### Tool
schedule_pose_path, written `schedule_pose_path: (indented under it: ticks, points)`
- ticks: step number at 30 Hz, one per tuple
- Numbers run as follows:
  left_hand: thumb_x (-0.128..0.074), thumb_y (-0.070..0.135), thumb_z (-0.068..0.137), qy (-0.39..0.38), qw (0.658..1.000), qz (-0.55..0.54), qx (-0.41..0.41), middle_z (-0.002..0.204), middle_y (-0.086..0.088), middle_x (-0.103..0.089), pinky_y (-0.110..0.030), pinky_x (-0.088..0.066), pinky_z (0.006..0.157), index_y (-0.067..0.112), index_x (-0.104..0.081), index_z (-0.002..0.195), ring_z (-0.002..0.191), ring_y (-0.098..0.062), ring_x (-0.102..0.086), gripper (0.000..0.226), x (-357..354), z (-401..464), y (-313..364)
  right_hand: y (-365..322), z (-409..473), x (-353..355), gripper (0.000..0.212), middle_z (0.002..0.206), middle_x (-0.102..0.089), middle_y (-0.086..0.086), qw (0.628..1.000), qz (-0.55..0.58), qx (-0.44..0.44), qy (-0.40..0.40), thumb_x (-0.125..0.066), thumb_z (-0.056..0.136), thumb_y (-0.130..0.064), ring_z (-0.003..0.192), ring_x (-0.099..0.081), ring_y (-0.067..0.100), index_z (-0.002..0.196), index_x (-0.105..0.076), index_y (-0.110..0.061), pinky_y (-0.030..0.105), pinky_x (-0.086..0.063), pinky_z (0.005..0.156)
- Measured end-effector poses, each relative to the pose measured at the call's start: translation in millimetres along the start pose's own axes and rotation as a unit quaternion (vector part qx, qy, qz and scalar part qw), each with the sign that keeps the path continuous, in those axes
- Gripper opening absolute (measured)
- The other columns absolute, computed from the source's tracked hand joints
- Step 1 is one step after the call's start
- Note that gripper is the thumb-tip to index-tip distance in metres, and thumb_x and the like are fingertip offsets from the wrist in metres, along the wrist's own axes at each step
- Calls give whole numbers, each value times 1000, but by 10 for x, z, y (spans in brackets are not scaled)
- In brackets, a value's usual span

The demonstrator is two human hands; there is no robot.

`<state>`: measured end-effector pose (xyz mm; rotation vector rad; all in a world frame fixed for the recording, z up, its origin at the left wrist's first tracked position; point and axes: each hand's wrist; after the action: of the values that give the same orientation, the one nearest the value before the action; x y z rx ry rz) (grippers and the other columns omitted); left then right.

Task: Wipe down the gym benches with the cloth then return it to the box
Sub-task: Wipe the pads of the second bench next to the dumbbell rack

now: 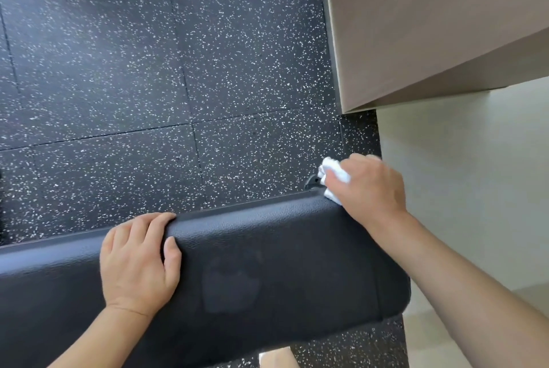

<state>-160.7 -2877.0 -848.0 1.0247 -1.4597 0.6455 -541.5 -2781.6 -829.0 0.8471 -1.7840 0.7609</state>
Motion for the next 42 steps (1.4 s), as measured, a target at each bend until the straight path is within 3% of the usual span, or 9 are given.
schedule_pose_path:
  ticks: [4, 9, 15, 19, 21, 23, 28, 34, 42]
  points:
    - [-39, 35, 95, 7, 1000, -9, -4, 119, -5, -64, -52, -40, 100, 16, -66, 125, 103, -36, -56, 44, -8, -17, -13, -797, -88, -227, 38, 63, -48, -5, 1000, -6, 25, -2, -48, 89, -50, 65, -46, 23, 73, -66, -21, 32, -25, 53]
    - [-41, 35, 96, 0, 1000, -28, -12, 118, -5, -65, -50, -41, 97, 16, -67, 124, 102, -34, -56, 42, 9, 18, -19, -2107, -232, -401, 21, 61, -45, -3, 992, 59, 108, -37, -69, 84, -45, 63, -47, 24, 75, -69, -26, 30, -25, 55]
    - [-39, 38, 101, -30, 998, -50, -28, 120, -5, -67, -48, -42, 103, 16, -66, 127, 107, -33, -59, 44, 70, 23, -80, -1479, -290, -294, 35, 59, -48, -6, 994, 30, 96, 39, -64, 84, -51, 59, -56, 26, 68, -53, -23, 28, -31, 50]
    - [-44, 36, 101, -27, 996, -73, -42, 124, -5, -68, -50, -40, 111, 12, -67, 129, 117, -30, -61, 43, 156, -28, -316, -803, -230, -64, 22, 57, -42, -13, 998, 4, -45, 31, -52, 88, -55, 56, -38, -1, 73, -51, -71, 24, -20, 50]
    - [-45, 34, 100, -10, 997, -72, -2, 123, -8, -69, -53, -38, 113, 9, -68, 127, 117, -33, -61, 44, 201, -85, -584, -917, -242, -45, 27, 57, -41, -12, 998, -11, -62, 28, -52, 86, -51, 54, -38, 5, 73, -45, -74, 24, -19, 49]
    - [-43, 34, 101, 1, 998, -67, 0, 127, -10, -67, -55, -35, 117, 8, -66, 131, 122, -35, -59, 46, 220, -182, -886, -1289, -287, -96, 13, 61, -44, -9, 999, -15, -30, -7, -44, 80, -54, 60, -47, 21, 79, -51, -66, 27, -26, 49]
    - [-41, 35, 99, 16, 999, -47, 16, 152, -10, -53, -55, -23, 126, 12, -51, 151, 147, -35, -42, 57, 270, -507, -1628, -3037, -449, -514, 33, 62, -50, -3, 997, -10, 77, -23, -53, 82, -53, 66, -55, 31, 84, -64, -22, 32, -31, 51]
    - [-37, 40, 100, 17, 1000, -13, 18, 169, -8, -33, -54, -21, 128, 11, -38, 160, 159, -29, -25, 67, 315, -786, -2293, -4745, -712, -715, 26, 81, -68, 10, 981, 129, 133, -59, -68, 92, -37, 81, -62, 35, 80, -71, -13, 37, -35, 63]
    - [-42, 40, 97, 60, 998, -18, 17, 168, -7, -35, -54, -20, 128, 13, -40, 160, 157, -32, -29, 68, 211, -795, -2306, -2934, -513, -467, 41, 71, -50, -8, 998, 17, 30, -57, -48, 92, -59, 76, -55, 26, 71, -62, -27, 35, -33, 61]
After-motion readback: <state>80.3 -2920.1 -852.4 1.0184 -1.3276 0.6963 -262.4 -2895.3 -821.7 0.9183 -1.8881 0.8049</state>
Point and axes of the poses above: each hand's wrist, its own z-axis towards the middle knuckle, its own x-axis out of the back of the hand, y = z × x
